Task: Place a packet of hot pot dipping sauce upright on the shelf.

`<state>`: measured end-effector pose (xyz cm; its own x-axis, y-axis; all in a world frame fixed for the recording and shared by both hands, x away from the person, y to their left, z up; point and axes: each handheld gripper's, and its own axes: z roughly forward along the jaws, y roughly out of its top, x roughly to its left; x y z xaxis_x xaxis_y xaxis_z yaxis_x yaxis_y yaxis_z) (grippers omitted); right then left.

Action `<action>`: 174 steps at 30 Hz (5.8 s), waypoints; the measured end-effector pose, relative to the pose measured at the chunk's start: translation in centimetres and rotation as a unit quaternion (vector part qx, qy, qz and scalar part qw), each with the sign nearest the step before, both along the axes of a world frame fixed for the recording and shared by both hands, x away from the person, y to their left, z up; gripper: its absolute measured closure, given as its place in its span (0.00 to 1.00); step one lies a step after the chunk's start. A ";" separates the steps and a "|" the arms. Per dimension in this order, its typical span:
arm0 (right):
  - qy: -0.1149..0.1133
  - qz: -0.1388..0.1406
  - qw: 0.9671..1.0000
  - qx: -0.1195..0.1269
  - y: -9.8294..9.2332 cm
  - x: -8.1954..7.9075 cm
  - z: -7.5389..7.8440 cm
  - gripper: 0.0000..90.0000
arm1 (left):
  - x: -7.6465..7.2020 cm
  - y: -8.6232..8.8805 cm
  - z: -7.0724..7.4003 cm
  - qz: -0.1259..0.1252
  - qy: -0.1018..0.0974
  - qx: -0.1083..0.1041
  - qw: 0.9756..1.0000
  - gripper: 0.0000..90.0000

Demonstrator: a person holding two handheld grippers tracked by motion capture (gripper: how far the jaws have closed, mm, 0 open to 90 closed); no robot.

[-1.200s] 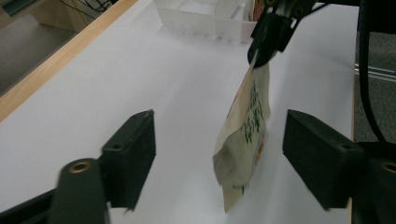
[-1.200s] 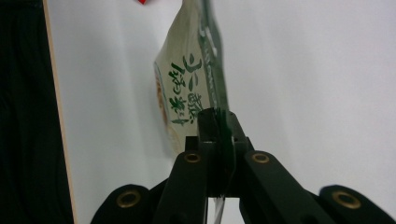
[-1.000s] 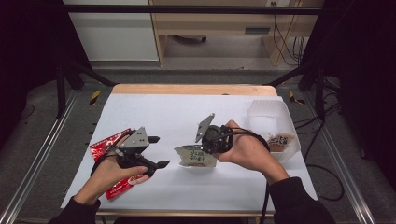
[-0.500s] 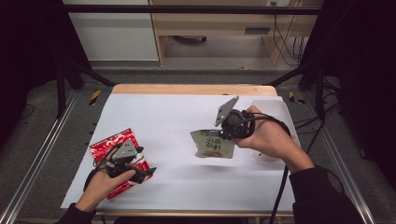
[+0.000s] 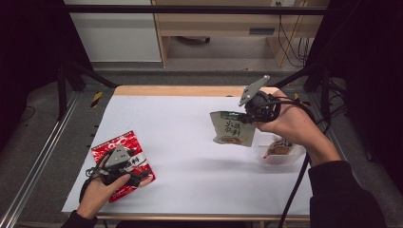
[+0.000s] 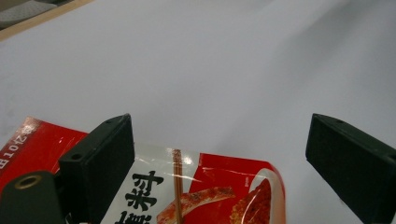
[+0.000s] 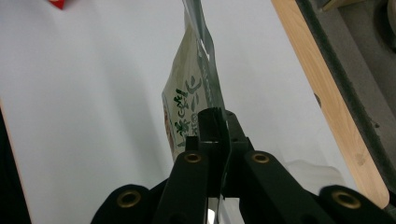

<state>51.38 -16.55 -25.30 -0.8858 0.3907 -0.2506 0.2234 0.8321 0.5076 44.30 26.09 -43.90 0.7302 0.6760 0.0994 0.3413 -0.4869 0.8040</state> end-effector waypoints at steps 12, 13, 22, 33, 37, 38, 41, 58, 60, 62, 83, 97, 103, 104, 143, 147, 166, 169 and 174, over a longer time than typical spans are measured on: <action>-0.027 -0.029 0.999 0.021 -2.1 2.0 1.6 1.00 | -0.7 1.5 -0.2 0.021 -0.006 -0.005 1.000 0.09; -0.030 -0.032 0.999 0.026 -2.4 2.2 1.6 1.00 | -0.7 1.6 -0.2 0.027 -0.008 -0.007 1.000 0.09; -0.038 -0.047 0.997 0.037 -4.4 2.8 1.5 1.00 | -0.5 1.7 -0.4 0.038 -0.013 0.000 0.999 0.09; -0.034 -0.075 0.996 0.042 -8.1 2.9 1.1 1.00 | -0.6 1.8 -0.5 0.036 -0.016 0.004 0.999 0.09; -0.029 -0.087 0.995 0.046 -9.8 2.9 0.8 1.00 | -0.6 1.6 -0.5 0.034 -0.018 0.007 0.999 0.09; -0.028 -0.088 0.995 0.045 -10.2 2.9 0.7 1.00 | -0.6 1.6 -0.5 0.035 -0.020 0.009 0.999 0.09; -0.023 -0.097 0.994 0.047 -11.2 2.9 0.1 1.00 | -0.6 1.9 -0.3 0.038 -0.021 0.005 0.999 0.09; -0.003 -0.106 0.993 0.057 -13.6 2.4 -1.6 1.00 | -0.5 2.0 -0.5 0.041 -0.017 0.004 0.999 0.09; -0.002 -0.105 0.993 0.060 -13.9 2.4 -1.8 1.00 | -0.4 2.0 -0.5 0.041 -0.016 0.005 0.999 0.09; 0.001 -0.105 0.992 0.063 -14.2 2.3 -1.9 1.00 | -0.4 2.0 -0.5 0.040 -0.016 0.005 0.999 0.09; 0.016 -0.108 0.992 0.070 -15.3 1.9 -3.3 1.00 | -0.4 1.9 -0.6 0.034 -0.006 -0.001 0.999 0.09; 0.034 -0.108 0.991 0.066 -15.0 2.4 -6.0 1.00 | -0.4 2.0 -0.6 0.034 -0.008 -0.001 0.999 0.09; 0.038 -0.108 0.991 0.066 -15.1 2.5 -6.4 1.00 | -0.4 2.0 -0.7 0.034 -0.005 0.000 0.999 0.09; 0.040 -0.105 0.991 0.068 -15.1 2.5 -6.4 1.00 | -0.4 2.0 -0.7 0.033 -0.004 0.000 0.999 0.09; 0.008 -0.137 0.989 0.061 -15.6 0.4 -6.1 0.48 | -0.4 1.8 -0.7 0.032 -0.007 0.006 0.999 0.09; -0.012 -0.131 0.989 0.070 -14.8 0.0 -5.0 0.41 | -0.5 1.9 -0.6 0.032 -0.007 0.005 0.999 0.09; -0.079 -0.105 0.988 0.085 -7.8 -2.5 -2.6 0.27 | -0.5 1.9 -0.6 0.032 -0.013 0.010 0.999 0.09; -0.085 -0.110 0.986 0.090 -6.3 -3.6 -2.7 0.26 | -0.4 2.0 -0.6 0.034 -0.012 0.012 0.999 0.09; -0.097 -0.106 0.985 0.092 -3.5 -5.3 -3.9 0.25 | -0.4 2.1 -0.5 0.033 -0.012 0.010 0.999 0.08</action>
